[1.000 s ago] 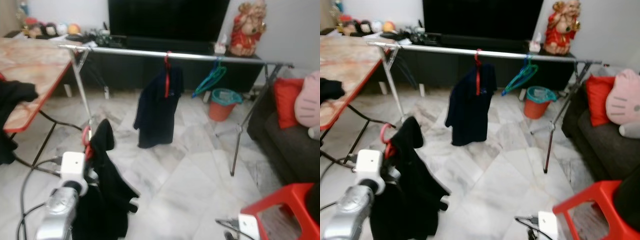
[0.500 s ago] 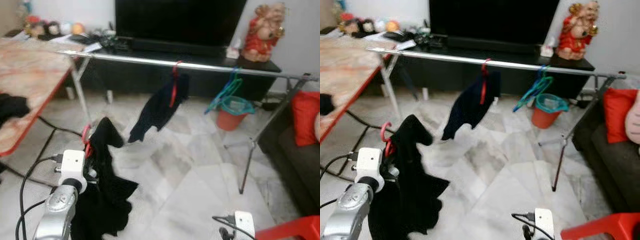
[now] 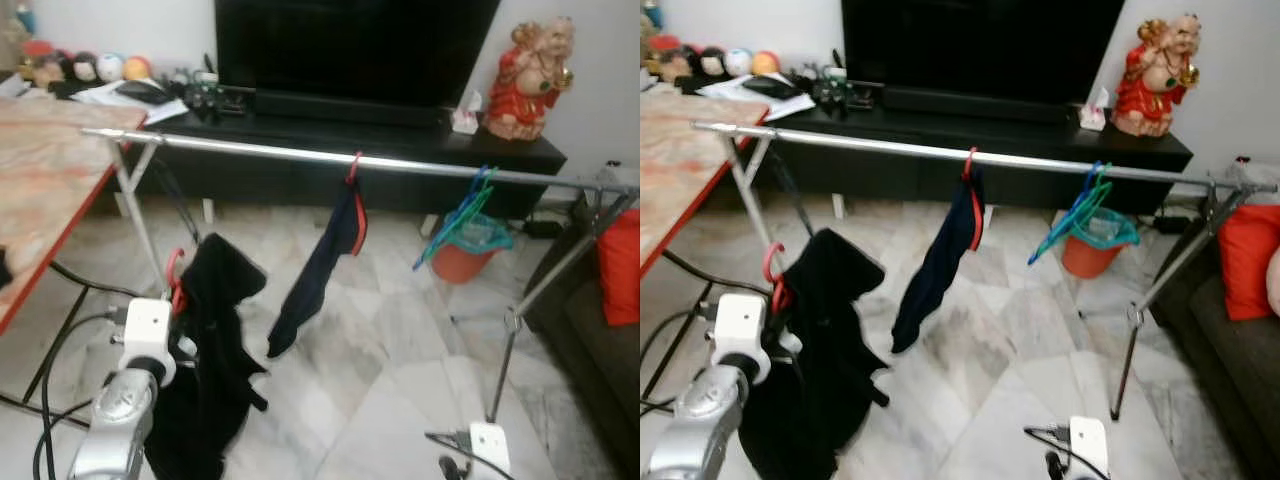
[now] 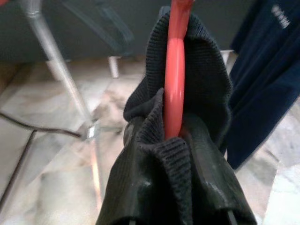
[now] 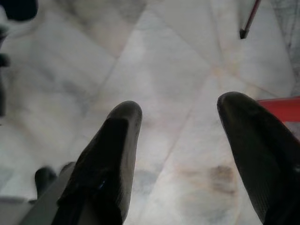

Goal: Hang hanger

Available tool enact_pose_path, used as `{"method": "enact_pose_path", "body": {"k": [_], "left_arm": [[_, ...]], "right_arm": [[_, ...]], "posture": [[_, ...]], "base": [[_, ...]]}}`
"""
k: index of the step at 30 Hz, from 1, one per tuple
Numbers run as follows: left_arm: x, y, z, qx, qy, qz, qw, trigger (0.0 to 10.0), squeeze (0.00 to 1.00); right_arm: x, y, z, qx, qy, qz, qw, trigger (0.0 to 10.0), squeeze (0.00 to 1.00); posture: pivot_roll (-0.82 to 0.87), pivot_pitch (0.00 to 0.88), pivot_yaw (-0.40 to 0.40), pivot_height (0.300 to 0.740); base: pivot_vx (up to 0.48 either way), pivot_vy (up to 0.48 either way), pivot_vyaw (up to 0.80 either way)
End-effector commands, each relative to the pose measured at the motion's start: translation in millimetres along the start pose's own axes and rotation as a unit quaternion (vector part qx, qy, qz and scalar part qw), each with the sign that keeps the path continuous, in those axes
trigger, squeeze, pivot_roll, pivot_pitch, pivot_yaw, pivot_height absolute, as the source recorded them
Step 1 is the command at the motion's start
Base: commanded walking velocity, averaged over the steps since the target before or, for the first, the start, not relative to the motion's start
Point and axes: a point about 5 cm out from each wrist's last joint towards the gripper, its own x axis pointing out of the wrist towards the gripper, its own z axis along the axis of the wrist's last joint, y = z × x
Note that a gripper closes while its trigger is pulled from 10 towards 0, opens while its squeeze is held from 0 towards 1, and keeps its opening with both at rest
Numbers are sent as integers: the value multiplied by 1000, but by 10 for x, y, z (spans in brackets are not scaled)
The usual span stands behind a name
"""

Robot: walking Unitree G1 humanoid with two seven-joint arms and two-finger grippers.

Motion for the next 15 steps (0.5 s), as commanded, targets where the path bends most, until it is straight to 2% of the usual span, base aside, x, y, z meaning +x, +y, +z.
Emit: {"method": "enact_pose_path", "body": {"k": [1, 6, 8, 12, 15], "left_arm": [[24, -76, 110, 7, -21, -17, 1000, 10000, 0], [26, -95, 102, 6, -17, -28, 999, 10000, 0], [26, -93, 104, 7, -17, -26, 999, 10000, 0], [26, -95, 108, 10, -17, -26, 999, 10000, 0], [28, -129, 104, 9, -10, -42, 999, 10000, 0]], "right_arm": [[-3, -78, 19, 1, 0, -15, 1000, 10000, 0], [-4, -94, -10, 9, 17, -33, 999, 10000, 0], [-3, -90, -5, 10, 15, -30, 999, 10000, 0], [-2, -85, 8, 6, 10, -25, 1000, 10000, 0], [-1, -83, 9, 1, 12, -25, 1000, 10000, 0]], "posture": [[72, 0, -118, 740], [74, 0, -119, 740], [73, 0, -118, 740], [74, 0, -118, 740], [76, 0, -117, 740]], "base": [[431, 0, 0], [439, 0, 0], [442, 0, -763], [442, 0, 0], [245, 0, 0]]}}
